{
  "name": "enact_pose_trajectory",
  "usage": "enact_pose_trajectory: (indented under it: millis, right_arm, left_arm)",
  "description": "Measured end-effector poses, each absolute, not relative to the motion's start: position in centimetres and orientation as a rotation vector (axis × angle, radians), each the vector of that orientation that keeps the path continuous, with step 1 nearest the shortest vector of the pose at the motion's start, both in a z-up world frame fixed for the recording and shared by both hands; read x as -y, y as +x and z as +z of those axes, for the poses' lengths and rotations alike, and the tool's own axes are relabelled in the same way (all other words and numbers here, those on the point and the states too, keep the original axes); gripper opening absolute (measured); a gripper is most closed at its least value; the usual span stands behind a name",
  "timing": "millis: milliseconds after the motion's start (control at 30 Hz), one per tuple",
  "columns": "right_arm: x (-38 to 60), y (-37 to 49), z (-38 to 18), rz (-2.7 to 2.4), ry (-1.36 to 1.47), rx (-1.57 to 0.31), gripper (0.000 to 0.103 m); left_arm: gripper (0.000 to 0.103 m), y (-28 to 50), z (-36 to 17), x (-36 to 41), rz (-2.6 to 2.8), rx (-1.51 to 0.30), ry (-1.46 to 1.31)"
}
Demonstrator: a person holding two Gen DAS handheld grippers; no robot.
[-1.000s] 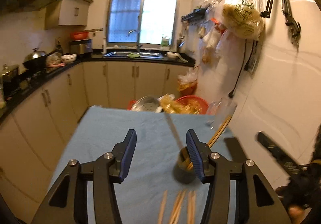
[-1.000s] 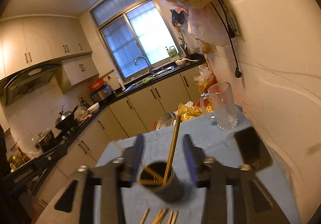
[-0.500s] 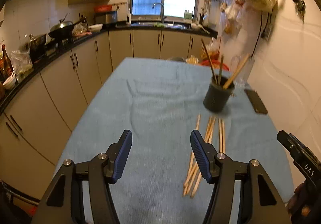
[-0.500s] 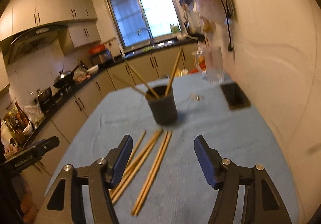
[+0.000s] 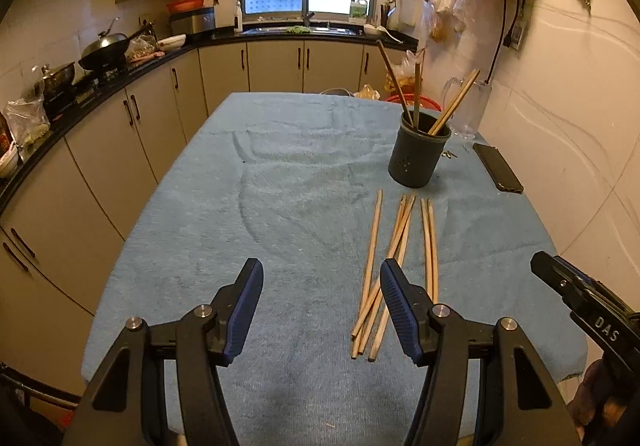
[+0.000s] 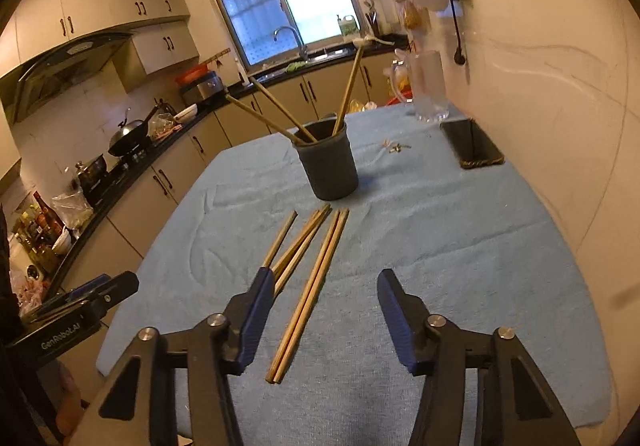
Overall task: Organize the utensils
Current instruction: 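Release the chopstick and return the right tool to the pile, then grasp a third chopstick with the right tool and lift it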
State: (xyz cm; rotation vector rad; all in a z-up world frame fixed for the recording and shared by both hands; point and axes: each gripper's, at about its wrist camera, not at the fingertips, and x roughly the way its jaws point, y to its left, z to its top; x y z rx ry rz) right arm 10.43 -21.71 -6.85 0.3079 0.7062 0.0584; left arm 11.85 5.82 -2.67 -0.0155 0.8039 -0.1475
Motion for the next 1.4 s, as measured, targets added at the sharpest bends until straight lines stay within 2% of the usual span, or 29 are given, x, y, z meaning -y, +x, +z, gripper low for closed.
enact_pose_trajectory:
  millis: [167,300,567,833,967,1000,1033,1233,1300,1400]
  right_arm:
    - [22.1,12.4,-7.4,0.067,0.322,-0.741,0.045]
    - [22.3,14.5,-8.2,0.059,0.32,-0.775,0.043]
    - [23.4,20.0,-11.7,0.099,0.404,-0.9,0.028]
    - [24.4,24.2,-14.0,0.089,0.447,-0.965,0.026]
    - [25.0,25.6,-14.4,0.081,0.463,-0.974,0.026]
    - [25.1,26.0,-14.6,0.082,0.463,-0.978,0.026]
    - [25.1,26.3,-14.6,0.087,0.466,-0.979,0.026]
    - [24.7,28.1,-15.5,0.097,0.442,-1.032,0.025]
    - [24.5,28.7,-15.8,0.107,0.45,-1.042,0.025]
    - [24.0,30.0,-16.1,0.122,0.446,-1.055,0.025]
  left_arm:
    - [0.062,14.3,-3.1,-5.5,-0.19,-0.843,-0.04]
    - [0.062,16.9,-3.9,-4.5,-0.232,-0.89,-0.022]
    - [0.062,23.4,-7.2,-1.9,-0.334,-0.988,0.022]
    - [0.061,28.6,-10.4,0.9,-0.381,-1.096,0.023]
    - [0.052,30.5,-11.8,2.5,-0.389,-1.148,0.049]
    - [0.046,30.8,-12.2,2.8,-0.382,-1.168,0.053]
    - [0.044,31.1,-12.5,3.0,-0.376,-1.175,0.049]
    - [0.039,32.3,-13.0,4.5,-0.353,-1.163,0.107]
    - [0.016,32.2,-13.0,4.9,-0.319,-1.139,0.172]
    - [0.008,32.3,-12.9,3.9,-0.318,-1.132,0.133]
